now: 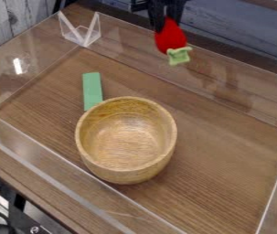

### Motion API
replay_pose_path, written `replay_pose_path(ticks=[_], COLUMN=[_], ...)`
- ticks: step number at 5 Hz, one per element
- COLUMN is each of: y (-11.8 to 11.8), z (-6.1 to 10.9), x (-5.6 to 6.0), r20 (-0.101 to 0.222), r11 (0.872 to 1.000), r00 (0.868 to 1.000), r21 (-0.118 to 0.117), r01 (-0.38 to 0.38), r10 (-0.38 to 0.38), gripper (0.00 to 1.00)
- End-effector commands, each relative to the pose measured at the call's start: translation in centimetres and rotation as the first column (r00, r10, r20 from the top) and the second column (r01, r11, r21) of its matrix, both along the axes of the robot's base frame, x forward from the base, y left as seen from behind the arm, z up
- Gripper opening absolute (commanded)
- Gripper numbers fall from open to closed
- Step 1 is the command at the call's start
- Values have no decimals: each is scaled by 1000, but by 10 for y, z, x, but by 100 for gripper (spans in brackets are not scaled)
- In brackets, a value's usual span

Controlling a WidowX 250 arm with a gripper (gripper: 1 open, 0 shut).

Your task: Move the red object to the left side of the table

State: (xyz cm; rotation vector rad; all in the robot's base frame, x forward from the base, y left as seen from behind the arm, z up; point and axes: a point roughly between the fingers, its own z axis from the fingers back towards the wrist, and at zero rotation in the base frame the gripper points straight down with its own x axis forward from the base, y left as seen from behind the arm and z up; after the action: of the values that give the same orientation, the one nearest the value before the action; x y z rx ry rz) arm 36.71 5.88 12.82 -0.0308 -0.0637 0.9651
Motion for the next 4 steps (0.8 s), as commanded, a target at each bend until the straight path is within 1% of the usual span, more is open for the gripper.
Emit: replay_pose_path(ticks=[1,3,4], y=[16,56,70], z=[18,40,32], x=[1,-6,-7], r20=[82,79,71], r11=[999,998,997], r00=[997,997,997], r21=[32,62,77], r01=[1,-19,-28], r10=[-4,14,23], gripper=[0,0,0])
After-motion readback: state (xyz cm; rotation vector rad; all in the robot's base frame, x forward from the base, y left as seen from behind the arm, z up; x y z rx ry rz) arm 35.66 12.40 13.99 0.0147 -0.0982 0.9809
